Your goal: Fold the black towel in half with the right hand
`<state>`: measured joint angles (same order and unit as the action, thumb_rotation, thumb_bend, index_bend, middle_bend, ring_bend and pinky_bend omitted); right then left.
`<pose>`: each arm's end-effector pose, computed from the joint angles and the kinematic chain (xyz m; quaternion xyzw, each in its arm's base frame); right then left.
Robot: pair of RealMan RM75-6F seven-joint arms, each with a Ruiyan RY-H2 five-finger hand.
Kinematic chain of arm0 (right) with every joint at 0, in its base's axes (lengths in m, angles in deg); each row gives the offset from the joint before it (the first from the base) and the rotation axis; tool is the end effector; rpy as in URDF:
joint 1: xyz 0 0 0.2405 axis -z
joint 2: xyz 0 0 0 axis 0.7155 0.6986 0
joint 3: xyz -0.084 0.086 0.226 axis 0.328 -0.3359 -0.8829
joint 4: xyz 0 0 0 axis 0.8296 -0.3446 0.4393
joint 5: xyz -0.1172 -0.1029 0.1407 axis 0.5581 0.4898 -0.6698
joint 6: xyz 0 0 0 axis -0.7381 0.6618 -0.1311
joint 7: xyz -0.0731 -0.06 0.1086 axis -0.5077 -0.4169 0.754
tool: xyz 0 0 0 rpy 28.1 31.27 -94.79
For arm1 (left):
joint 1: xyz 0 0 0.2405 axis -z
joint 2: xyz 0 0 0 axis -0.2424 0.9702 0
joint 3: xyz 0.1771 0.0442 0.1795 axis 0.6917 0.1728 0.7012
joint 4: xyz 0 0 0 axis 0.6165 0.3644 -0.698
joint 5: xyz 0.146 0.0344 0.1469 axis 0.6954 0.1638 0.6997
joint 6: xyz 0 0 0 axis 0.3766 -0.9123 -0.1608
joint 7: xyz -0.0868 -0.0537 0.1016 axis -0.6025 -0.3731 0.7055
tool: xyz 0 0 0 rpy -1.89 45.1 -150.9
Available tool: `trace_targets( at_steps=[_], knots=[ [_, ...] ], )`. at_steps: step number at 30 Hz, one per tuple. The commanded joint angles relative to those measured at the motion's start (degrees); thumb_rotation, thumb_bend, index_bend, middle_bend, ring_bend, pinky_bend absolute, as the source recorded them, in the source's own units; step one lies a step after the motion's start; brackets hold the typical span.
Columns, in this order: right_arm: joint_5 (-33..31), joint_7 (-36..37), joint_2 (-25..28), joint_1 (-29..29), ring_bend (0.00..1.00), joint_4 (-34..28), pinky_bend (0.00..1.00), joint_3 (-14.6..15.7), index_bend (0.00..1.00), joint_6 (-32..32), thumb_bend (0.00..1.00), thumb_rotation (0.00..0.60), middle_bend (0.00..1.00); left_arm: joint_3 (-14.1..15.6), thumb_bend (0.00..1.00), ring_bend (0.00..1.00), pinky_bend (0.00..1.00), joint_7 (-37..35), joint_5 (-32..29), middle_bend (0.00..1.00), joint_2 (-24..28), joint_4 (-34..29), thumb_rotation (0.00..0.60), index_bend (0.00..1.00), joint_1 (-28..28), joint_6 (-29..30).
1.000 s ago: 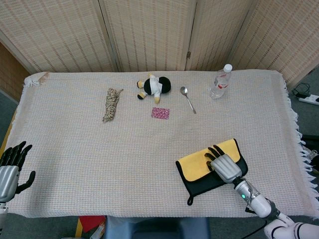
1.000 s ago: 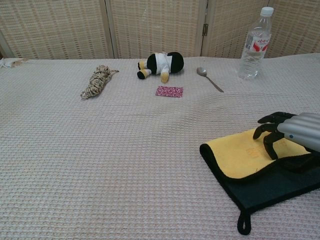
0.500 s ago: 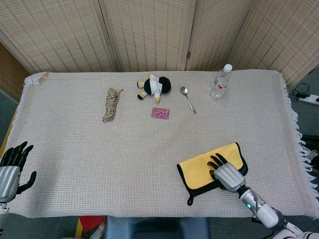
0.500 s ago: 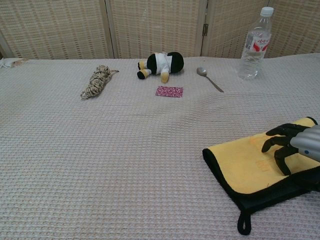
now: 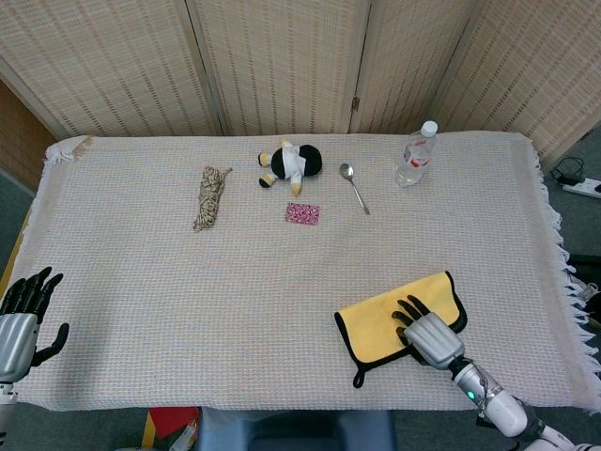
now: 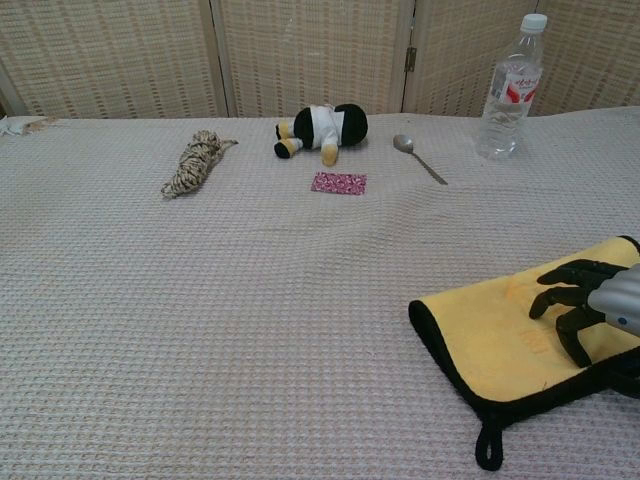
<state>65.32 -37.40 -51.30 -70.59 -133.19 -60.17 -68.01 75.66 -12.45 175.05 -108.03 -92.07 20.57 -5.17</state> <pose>-0.2810 -0.2189 0.0075 0.8347 -0.3167 0.2488 0.3757 -0.3125 0.1896 0.1669 -0.6053 -0.3799 -0.3853 0.5839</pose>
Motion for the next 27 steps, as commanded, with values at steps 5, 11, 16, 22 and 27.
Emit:
trace_targets(
  at_steps=[5,11,16,22,27],
  knots=[
    [-0.98,-0.21,1.14,0.08,0.01,-1.29,0.0,-0.21,0.34,1.47,0.49,0.6,0.1,-0.09,0.52,0.0,0.0,0.08,-0.24,0.03,0.01,-0.01,0.6,0.0,0.0,-0.08],
    [-0.13,-0.07,3.61,0.55,0.0,-3.32,0.0,0.07,0.02,0.55,0.49,0.6,0.02,-0.18,0.52,0.0,0.0,0.02,-0.36,0.03,0.0,0.08,0.6,0.0,0.01,-0.08],
    [0.77,-0.41,5.96,1.58,0.0,-5.74,0.0,0.47,0.0,-1.31,0.49,0.6,0.01,-0.16,0.52,0.0,0.0,0.09,-0.31,0.03,-0.02,0.01,0.6,0.0,0.01,-0.07],
    [0.36,1.67,7.7,3.94,0.0,-5.21,0.0,-0.17,0.03,-5.07,0.49,0.6,0.01,-0.11,0.52,0.0,0.0,0.13,-0.12,0.03,-0.08,-0.02,0.6,0.0,0.01,0.0],
    [-2.01,3.98,7.66,4.3,0.0,-2.44,0.0,-1.17,0.09,-3.75,0.49,0.6,0.01,-0.04,0.52,0.0,0.0,0.49,-0.16,0.03,-0.24,0.07,0.6,0.0,0.12,-0.27]
  ],
)
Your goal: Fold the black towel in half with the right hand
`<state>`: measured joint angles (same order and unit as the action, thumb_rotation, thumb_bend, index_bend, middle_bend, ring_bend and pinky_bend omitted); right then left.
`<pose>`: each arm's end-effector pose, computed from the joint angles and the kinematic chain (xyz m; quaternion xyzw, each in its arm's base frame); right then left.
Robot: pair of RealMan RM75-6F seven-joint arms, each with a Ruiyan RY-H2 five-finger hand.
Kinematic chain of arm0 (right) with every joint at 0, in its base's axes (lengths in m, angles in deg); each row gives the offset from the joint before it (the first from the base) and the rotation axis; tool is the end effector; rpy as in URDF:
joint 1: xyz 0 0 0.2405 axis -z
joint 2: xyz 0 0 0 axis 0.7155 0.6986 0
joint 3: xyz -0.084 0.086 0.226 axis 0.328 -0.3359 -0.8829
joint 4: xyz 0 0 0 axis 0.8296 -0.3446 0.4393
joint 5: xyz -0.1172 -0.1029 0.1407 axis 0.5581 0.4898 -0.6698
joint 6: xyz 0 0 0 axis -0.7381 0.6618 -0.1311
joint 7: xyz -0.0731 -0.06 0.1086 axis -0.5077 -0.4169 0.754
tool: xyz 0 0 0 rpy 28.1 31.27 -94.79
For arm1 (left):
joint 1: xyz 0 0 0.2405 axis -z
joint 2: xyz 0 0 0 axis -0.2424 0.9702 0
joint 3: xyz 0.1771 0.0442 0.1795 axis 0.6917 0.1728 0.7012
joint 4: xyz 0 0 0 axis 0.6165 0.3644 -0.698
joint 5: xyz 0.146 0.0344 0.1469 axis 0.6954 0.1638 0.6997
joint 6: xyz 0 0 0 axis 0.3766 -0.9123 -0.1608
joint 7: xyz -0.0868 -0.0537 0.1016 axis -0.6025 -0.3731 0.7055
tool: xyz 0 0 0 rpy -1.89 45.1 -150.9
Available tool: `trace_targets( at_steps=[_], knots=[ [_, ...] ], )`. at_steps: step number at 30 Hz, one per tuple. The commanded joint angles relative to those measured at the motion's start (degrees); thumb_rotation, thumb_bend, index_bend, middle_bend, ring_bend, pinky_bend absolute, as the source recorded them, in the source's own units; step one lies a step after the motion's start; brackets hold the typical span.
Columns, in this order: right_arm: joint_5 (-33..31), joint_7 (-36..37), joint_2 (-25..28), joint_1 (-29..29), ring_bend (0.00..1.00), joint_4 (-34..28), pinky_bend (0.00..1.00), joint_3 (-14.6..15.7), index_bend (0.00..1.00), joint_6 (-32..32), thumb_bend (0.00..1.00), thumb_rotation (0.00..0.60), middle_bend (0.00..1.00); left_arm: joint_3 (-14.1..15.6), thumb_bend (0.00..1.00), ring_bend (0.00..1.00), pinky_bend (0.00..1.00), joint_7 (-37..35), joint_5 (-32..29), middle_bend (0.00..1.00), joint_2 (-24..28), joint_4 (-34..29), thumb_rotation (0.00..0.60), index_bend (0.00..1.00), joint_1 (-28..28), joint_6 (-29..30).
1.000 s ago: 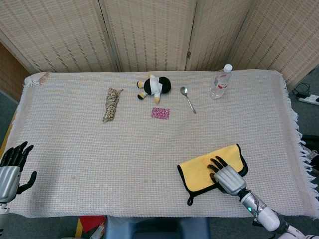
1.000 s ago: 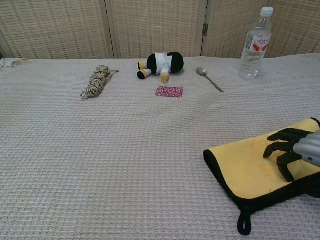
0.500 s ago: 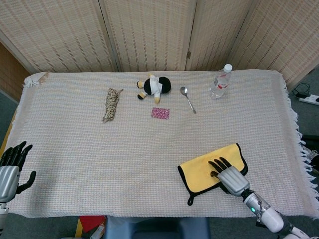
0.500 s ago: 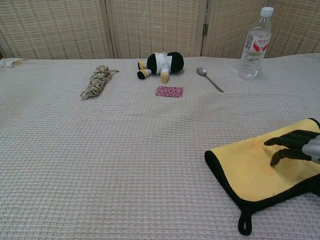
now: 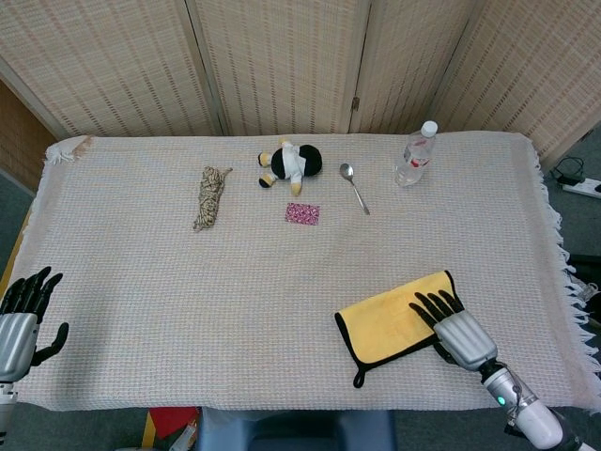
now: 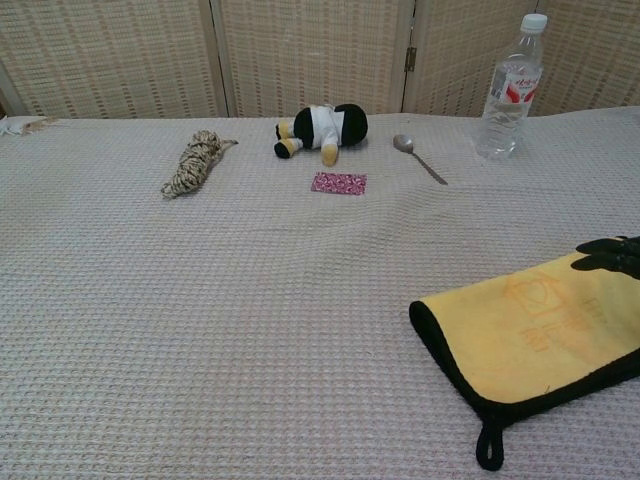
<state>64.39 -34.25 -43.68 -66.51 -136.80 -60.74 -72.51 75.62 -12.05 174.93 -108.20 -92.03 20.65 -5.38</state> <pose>-0.3016 -0.2103 0.0581 0.7963 -0.3454 0.2534 0.4270 -0.3126 0.1901 0.1657 -0.6064 -0.3794 -0.3831 0.5845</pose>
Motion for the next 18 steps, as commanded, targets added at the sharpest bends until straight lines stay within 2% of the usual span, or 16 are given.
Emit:
trace_targets(
  at_steps=[1,8,13,18],
  knots=[
    [-1.56,1.1,-0.07,0.1,0.0,1.66,0.0,-0.98,0.09,1.23,0.49,0.6,0.01,-0.03,0.52,0.0,0.0,0.18,-0.08,0.03,-0.12,0.08,0.6,0.0,0.07,-0.11],
    [-4.03,1.53,-1.38,-2.1,0.0,3.28,0.0,-3.01,0.1,6.06,0.49,0.6,0.02,-0.15,0.52,0.0,0.0,0.37,-0.51,0.03,-0.25,0.32,0.6,0.0,0.2,-0.47],
    [-4.88,0.37,-1.8,-3.31,0.0,3.36,0.0,-2.67,0.13,9.91,0.49,0.6,0.02,-0.28,0.52,0.0,0.0,-0.02,-0.56,0.03,-0.02,0.2,0.6,0.0,-0.01,0.01],
    [-6.15,-0.05,-1.44,-2.66,0.0,3.55,0.0,-2.33,0.15,10.64,0.49,0.6,0.02,-0.33,0.52,0.0,0.0,-0.23,-0.67,0.03,0.11,0.34,0.6,0.0,-0.06,0.04]
  ],
)
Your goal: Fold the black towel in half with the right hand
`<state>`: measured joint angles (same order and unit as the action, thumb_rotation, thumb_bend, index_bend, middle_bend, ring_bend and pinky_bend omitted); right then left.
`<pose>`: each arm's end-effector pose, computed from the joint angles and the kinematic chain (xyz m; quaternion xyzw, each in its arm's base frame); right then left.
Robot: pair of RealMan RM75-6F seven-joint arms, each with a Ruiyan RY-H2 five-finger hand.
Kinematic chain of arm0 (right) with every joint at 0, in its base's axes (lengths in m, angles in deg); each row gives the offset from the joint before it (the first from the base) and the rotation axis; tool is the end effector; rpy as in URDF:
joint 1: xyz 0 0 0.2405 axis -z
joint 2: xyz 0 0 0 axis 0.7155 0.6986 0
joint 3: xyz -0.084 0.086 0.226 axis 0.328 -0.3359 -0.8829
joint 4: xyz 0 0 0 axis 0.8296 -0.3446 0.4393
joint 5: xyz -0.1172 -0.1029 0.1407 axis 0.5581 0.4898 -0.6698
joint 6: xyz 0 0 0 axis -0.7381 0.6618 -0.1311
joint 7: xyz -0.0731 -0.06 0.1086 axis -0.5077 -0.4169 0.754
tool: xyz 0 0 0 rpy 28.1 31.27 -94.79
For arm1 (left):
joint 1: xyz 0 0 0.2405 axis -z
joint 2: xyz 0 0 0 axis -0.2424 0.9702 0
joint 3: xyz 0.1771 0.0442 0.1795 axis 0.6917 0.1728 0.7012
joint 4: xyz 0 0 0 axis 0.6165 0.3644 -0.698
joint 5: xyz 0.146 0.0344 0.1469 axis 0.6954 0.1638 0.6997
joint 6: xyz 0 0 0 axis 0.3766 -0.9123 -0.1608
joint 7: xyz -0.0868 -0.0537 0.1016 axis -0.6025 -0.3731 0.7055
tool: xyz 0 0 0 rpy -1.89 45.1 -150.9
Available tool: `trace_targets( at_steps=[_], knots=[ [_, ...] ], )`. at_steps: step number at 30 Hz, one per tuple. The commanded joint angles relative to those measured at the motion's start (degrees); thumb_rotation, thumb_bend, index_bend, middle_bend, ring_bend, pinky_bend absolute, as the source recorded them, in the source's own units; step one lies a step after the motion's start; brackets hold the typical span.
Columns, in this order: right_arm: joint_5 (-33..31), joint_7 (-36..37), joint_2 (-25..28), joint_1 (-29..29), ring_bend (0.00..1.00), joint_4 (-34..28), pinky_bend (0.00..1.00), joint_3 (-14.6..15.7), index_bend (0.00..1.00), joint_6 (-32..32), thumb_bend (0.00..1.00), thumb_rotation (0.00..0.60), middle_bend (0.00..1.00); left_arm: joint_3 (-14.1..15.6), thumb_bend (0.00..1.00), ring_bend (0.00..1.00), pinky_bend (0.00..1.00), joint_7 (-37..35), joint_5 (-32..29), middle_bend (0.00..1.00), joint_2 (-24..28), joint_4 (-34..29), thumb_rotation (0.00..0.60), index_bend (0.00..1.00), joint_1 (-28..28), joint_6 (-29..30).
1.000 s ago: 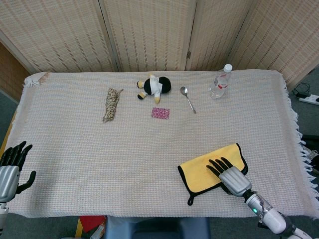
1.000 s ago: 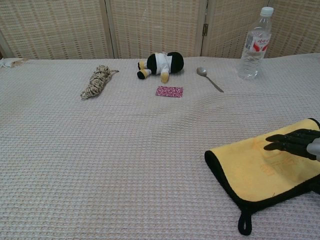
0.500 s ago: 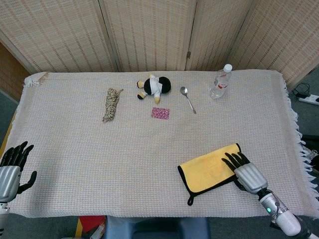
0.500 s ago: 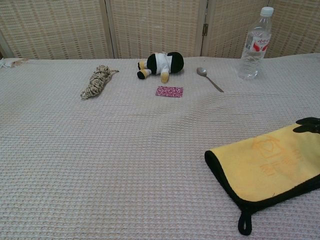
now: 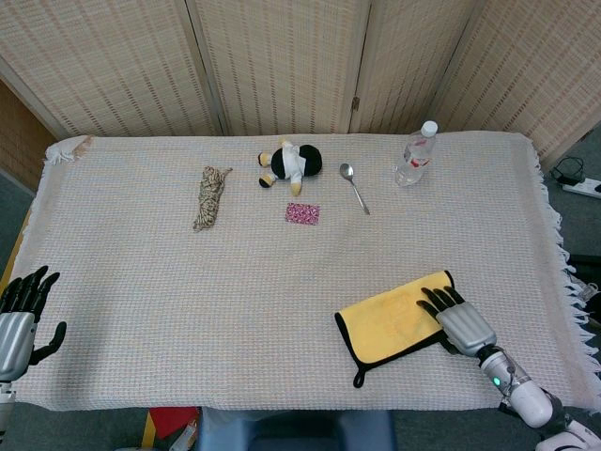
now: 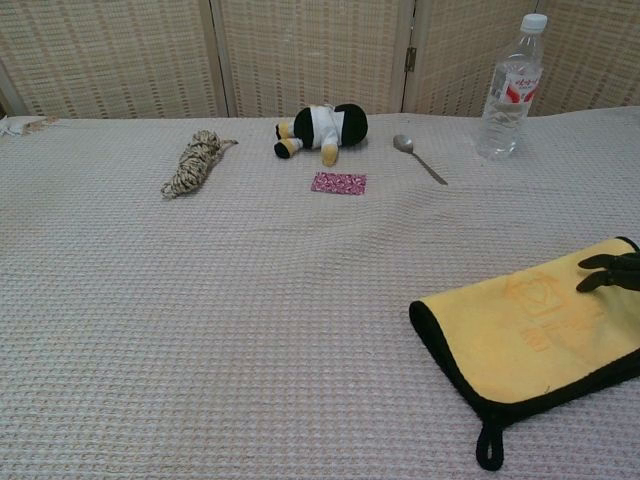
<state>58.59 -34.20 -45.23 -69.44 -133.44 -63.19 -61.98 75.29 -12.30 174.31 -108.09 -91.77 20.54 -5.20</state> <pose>-0.3180 -0.2338 0.0449 0.8000 -0.3773 0.1937 0.4245 -0.3147 0.1909 0.1687 -0.6010 -0.3792 -0.3832 0.5901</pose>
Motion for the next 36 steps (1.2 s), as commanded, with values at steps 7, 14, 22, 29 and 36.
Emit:
trace_targets(
  at_steps=[7,14,22,29,36],
  knots=[
    [-3.32,0.0,-1.16,0.13,0.0,3.35,0.0,-0.07,0.17,3.73,0.49,0.6,0.04,0.1,0.52,0.0,0.0,0.48,-0.44,0.03,-0.44,0.5,0.6,0.0,0.54,-1.36],
    [-4.17,-0.34,-2.47,-0.23,0.0,5.32,0.0,-0.76,0.17,4.71,0.49,0.6,0.04,0.04,0.52,0.0,0.0,0.49,-0.46,0.03,-0.38,0.32,0.6,0.0,0.4,-1.02],
    [-0.19,5.03,1.88,2.07,0.0,1.29,0.0,-0.07,0.17,-1.45,0.49,0.6,0.04,0.15,0.52,0.0,0.0,0.12,0.0,0.03,-0.15,0.12,0.6,0.0,0.25,-0.58],
    [3.08,4.9,6.22,4.63,0.0,-2.56,0.0,1.72,0.17,-6.49,0.49,0.6,0.04,0.3,0.52,0.0,0.0,0.54,0.41,0.03,-0.3,-0.08,0.6,0.0,0.23,-0.4],
    [2.84,3.56,6.02,5.54,0.0,-2.35,0.0,2.69,0.17,-5.24,0.49,0.6,0.04,0.52,0.52,0.0,0.0,0.98,0.73,0.03,-0.54,-0.21,0.6,0.0,0.3,-0.52]
  ],
)
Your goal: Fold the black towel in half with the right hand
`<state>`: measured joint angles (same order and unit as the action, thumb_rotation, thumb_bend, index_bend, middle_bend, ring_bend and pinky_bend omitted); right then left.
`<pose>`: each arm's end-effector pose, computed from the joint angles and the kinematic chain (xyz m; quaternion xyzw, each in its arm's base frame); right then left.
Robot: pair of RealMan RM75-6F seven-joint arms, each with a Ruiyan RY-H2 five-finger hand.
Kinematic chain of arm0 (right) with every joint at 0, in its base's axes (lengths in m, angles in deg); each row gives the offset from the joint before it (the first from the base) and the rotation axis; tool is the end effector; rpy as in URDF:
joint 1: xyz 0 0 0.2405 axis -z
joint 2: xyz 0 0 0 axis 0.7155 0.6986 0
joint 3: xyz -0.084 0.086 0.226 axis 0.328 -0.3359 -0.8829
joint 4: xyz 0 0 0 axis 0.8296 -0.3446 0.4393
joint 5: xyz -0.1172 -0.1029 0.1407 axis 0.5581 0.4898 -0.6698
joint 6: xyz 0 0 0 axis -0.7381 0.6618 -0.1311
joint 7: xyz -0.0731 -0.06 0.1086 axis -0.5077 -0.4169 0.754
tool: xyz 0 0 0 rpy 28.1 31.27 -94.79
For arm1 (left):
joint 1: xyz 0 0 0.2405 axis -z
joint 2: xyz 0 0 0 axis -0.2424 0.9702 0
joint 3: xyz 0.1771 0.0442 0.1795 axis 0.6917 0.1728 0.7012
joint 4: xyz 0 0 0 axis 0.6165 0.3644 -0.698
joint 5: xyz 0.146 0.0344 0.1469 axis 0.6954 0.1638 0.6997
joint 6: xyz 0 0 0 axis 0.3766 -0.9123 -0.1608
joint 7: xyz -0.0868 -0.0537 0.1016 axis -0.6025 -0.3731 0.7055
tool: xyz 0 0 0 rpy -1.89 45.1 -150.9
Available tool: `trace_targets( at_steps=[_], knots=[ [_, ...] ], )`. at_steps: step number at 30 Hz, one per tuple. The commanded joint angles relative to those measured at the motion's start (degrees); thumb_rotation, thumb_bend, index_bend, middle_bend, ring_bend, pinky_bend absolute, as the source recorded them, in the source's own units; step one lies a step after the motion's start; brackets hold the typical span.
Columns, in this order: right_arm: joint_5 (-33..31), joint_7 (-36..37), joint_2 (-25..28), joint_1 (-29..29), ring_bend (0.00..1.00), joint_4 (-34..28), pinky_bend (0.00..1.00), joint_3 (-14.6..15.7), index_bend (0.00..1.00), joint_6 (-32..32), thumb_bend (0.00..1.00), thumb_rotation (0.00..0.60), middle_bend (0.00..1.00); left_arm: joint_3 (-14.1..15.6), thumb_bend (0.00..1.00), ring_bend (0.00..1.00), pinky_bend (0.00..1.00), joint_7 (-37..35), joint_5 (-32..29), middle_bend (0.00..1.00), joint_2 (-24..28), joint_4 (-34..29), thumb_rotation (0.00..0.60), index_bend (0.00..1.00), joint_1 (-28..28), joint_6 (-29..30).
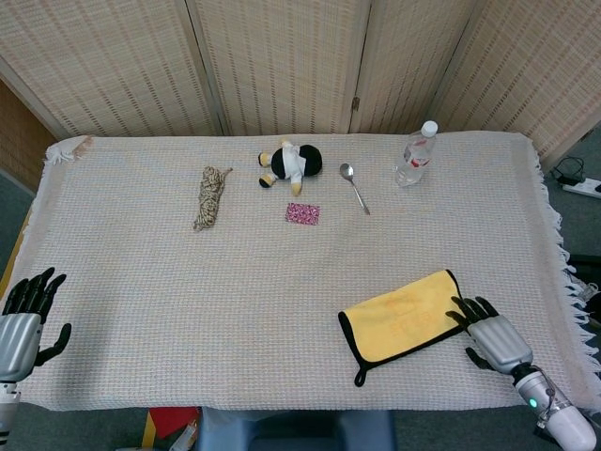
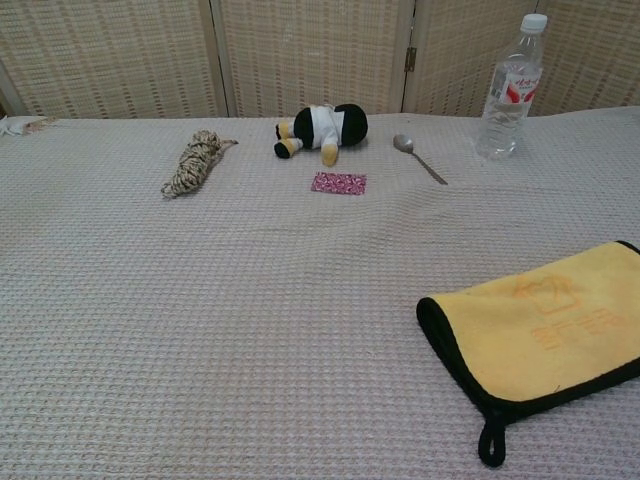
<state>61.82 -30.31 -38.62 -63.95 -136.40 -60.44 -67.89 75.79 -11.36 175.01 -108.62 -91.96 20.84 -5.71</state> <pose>-0.3381 -0.1971 0.0854 0.7782 -0.3973 0.1928 0.4465 -0.3121 0.1905 0.1621 -0.6104 -0.3789 -0.3797 0.5828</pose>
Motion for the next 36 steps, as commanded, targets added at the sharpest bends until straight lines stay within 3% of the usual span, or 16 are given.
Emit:
trace_targets(
  at_steps=[1,9,21,28,36],
  knots=[
    [-0.71,-0.41,-1.15,-0.08,0.0,1.15,0.0,-0.21,0.17,1.27,0.49,0.6,0.04,0.04,0.52,0.0,0.0,0.06,0.06,0.03,-0.01,-0.06,0.6,0.0,0.0,0.0],
    [-3.26,-1.67,-3.35,-0.67,0.0,3.87,0.0,-1.26,0.17,4.46,0.49,0.6,0.04,-0.03,0.52,0.0,0.0,-0.12,0.16,0.03,0.21,-0.29,0.6,0.0,-0.2,0.53],
    [-5.02,-2.03,0.09,1.44,0.0,1.32,0.0,-1.29,0.2,2.92,0.49,0.6,0.04,0.13,0.52,0.0,0.0,0.45,0.37,0.03,-0.05,-0.35,0.6,0.0,-0.03,0.2],
    [-1.88,0.68,-2.88,1.02,0.0,3.63,0.0,-1.97,0.2,1.49,0.49,0.6,0.04,0.17,0.52,0.0,0.0,0.7,0.22,0.03,-0.15,-0.31,0.6,0.0,0.09,-0.11],
    [-2.32,0.65,-5.72,-0.45,0.0,6.04,0.0,-2.66,0.2,4.32,0.49,0.6,0.04,-0.09,0.52,0.0,0.0,0.15,-0.12,0.03,0.16,-0.23,0.6,0.0,0.01,0.07]
  ],
)
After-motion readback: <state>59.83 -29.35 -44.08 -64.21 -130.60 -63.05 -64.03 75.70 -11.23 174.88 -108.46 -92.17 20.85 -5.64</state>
